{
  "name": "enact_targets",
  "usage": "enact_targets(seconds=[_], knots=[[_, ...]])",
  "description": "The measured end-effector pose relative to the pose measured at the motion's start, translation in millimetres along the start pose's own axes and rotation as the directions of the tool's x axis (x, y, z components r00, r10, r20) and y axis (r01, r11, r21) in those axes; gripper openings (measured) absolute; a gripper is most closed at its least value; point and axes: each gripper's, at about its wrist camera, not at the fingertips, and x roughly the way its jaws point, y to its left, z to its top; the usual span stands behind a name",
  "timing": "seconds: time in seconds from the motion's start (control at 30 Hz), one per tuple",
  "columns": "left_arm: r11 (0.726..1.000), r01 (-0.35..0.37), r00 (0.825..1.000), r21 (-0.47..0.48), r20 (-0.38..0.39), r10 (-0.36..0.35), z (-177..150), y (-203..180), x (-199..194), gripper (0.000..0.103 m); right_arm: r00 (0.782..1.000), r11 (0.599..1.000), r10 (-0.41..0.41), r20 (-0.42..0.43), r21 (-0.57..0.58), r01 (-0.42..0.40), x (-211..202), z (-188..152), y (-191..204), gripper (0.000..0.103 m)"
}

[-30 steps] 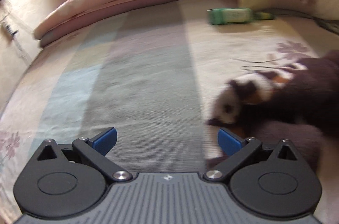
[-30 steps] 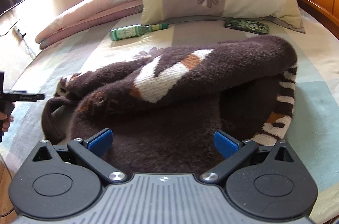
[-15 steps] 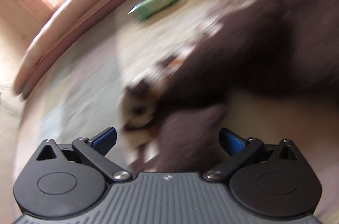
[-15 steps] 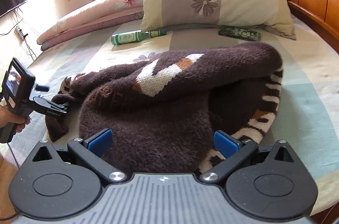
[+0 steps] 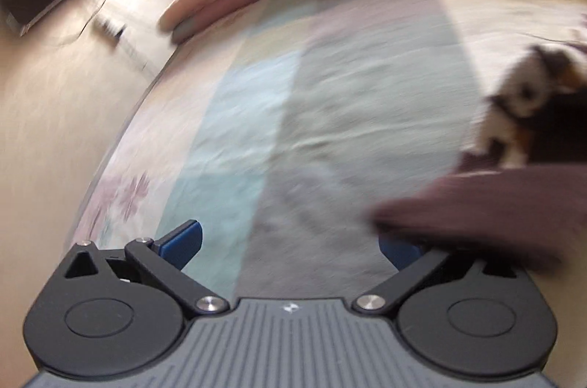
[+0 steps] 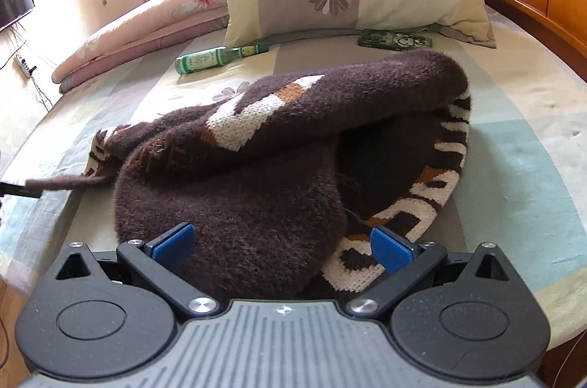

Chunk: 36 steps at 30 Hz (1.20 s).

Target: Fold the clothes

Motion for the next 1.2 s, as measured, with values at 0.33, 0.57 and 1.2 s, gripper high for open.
enact_targets(seconds=[0.33, 0.57, 1.2], knots=[[0.99, 0.121, 0.989, 0.078, 0.074, -0.127, 0.7, -16.8, -41.9, 0.102, 1.0, 1.0, 0.006, -0.021, 0.009, -0.006, 4.2, -4.3, -0.4, 0.103], [0.901, 0.35, 0.915, 0.256, 0.11, -0.387, 12.6, -102.5, -66.8, 0.102, 1.0, 1.0, 0.004, -0.03, -0.014, -0.004, 7.3, -4.5, 7.1, 0.103], [0.953, 0.303, 0.945, 0.019, 0.12, -0.303, 24.7, -86.2, 11.5, 0.103, 0.997, 0.999, -0.026, -0.066, -0.024, 0.025, 25.6, 0.4, 4.8, 0.103]])
